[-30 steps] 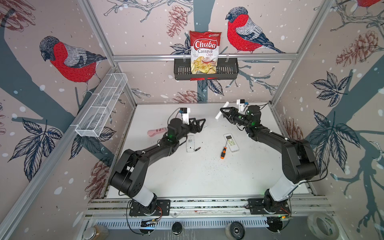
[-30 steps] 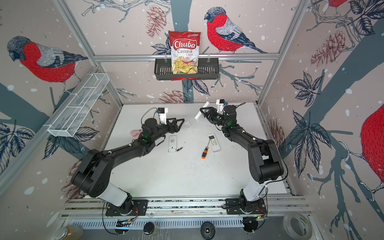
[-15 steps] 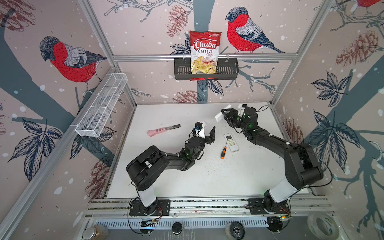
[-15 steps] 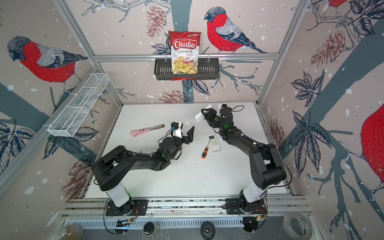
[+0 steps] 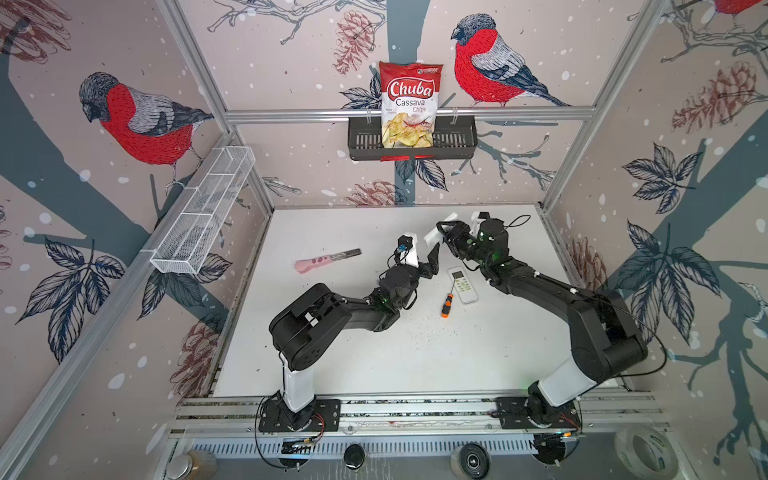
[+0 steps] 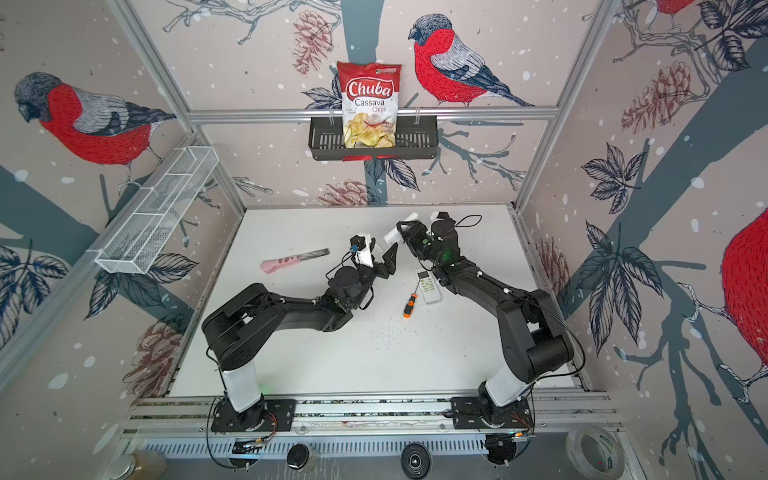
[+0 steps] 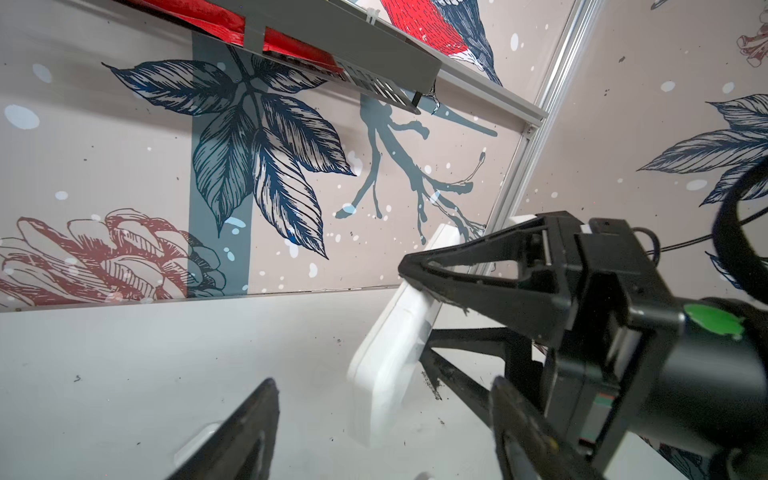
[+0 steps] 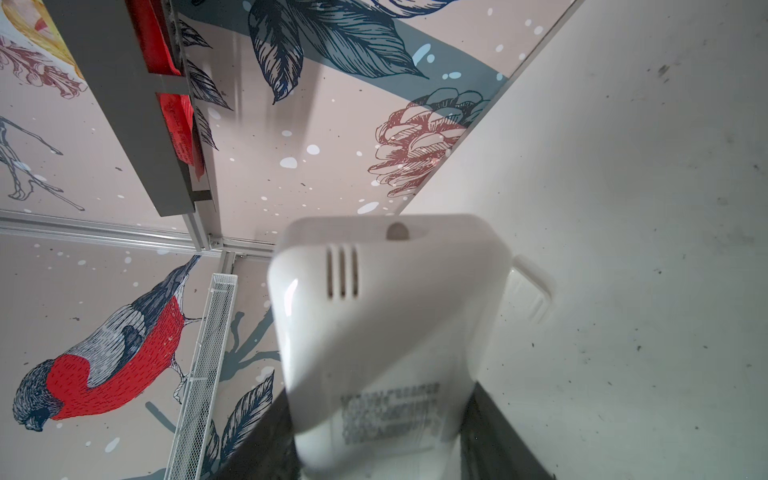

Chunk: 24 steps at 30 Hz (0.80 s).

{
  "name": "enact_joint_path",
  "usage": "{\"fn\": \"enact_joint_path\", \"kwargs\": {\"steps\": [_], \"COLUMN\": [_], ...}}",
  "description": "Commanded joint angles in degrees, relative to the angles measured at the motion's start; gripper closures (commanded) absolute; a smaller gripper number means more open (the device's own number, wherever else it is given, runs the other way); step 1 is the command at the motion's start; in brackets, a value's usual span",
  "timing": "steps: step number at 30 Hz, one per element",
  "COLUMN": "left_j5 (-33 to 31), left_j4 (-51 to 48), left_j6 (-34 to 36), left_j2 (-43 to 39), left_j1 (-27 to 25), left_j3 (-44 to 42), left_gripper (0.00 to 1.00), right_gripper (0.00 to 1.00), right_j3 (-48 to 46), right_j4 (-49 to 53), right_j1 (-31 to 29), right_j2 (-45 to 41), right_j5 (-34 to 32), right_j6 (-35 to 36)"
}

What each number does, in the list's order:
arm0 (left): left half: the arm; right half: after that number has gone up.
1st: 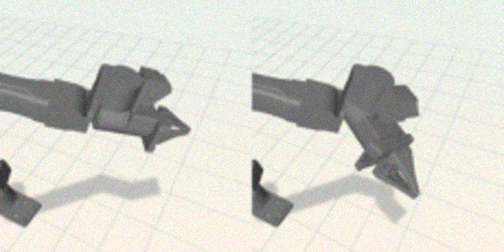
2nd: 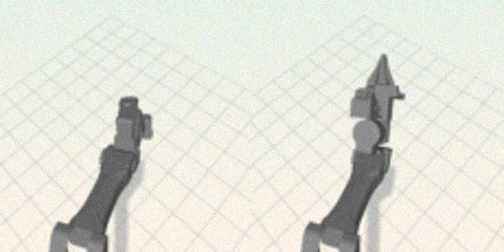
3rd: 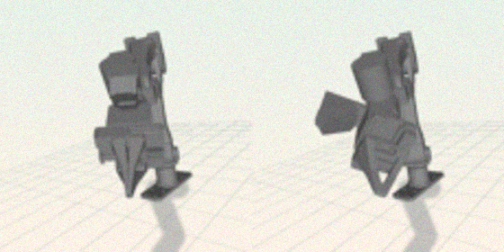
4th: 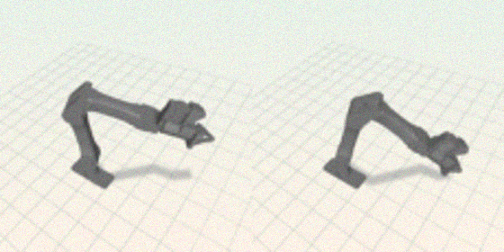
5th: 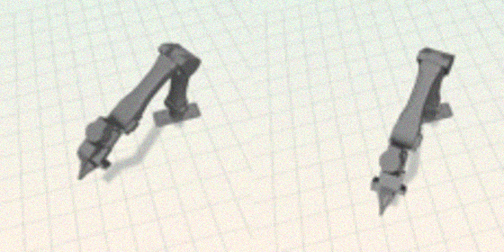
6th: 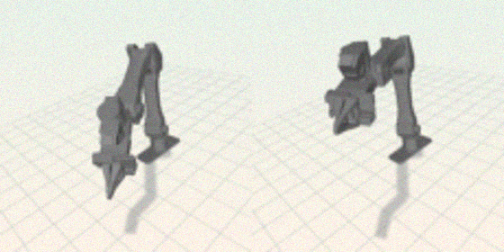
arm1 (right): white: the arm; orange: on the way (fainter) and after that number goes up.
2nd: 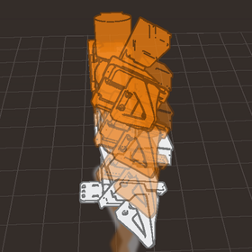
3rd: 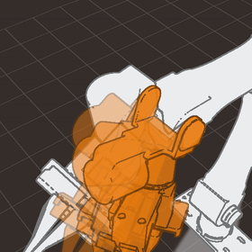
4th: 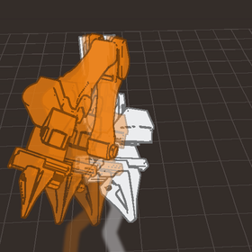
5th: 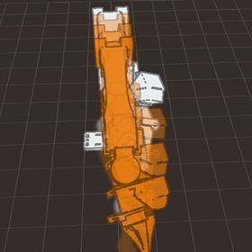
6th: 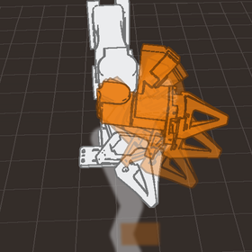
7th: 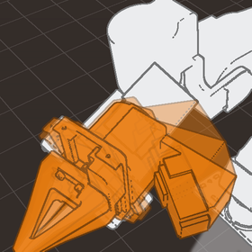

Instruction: Unload the batteries from the remote control

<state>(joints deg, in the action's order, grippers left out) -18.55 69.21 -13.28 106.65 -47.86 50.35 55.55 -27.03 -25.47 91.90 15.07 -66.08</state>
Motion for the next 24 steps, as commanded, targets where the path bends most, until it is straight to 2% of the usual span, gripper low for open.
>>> {"fn": "enact_joint_path", "kwargs": {"steps": [1,7,15,22,24], "left_j5": [1.0,-1.2,-0.1,0.8,1.1], "left_j4": [-0.5,-2.2,-3.4,-3.9,-3.9], "left_j6": [0.1,-1.2,-3.6,-4.4,-4.6], "left_j2": [0.7,0.5,1.3,1.9,1.8], "left_j1": [0.0,0.9,2.6,2.9,2.9], "left_j3": [1.2,1.5,2.6,3.4,3.3], "left_gripper": [0.22,0.3,0.43,0.5,0.55], "right_gripper": [0.6,0.6,0.61,0.61,0.61], "right_j3": [0.5,0.1,-1.8,-1.9,-1.8], "right_j4": [-2.8,-2.5,-3.5,-3.6,-3.3], "right_j1": [-0.9,-2.0,-2.9,-2.8,-2.5], "right_j2": [-0.6,-1.2,-2.6,-2.8,-2.7], "right_j5": [-1.5,-1.7,-2.0,-1.7,-1.7], "right_j6": [-0.1,0.5,0.5,0.9,1.0]}}
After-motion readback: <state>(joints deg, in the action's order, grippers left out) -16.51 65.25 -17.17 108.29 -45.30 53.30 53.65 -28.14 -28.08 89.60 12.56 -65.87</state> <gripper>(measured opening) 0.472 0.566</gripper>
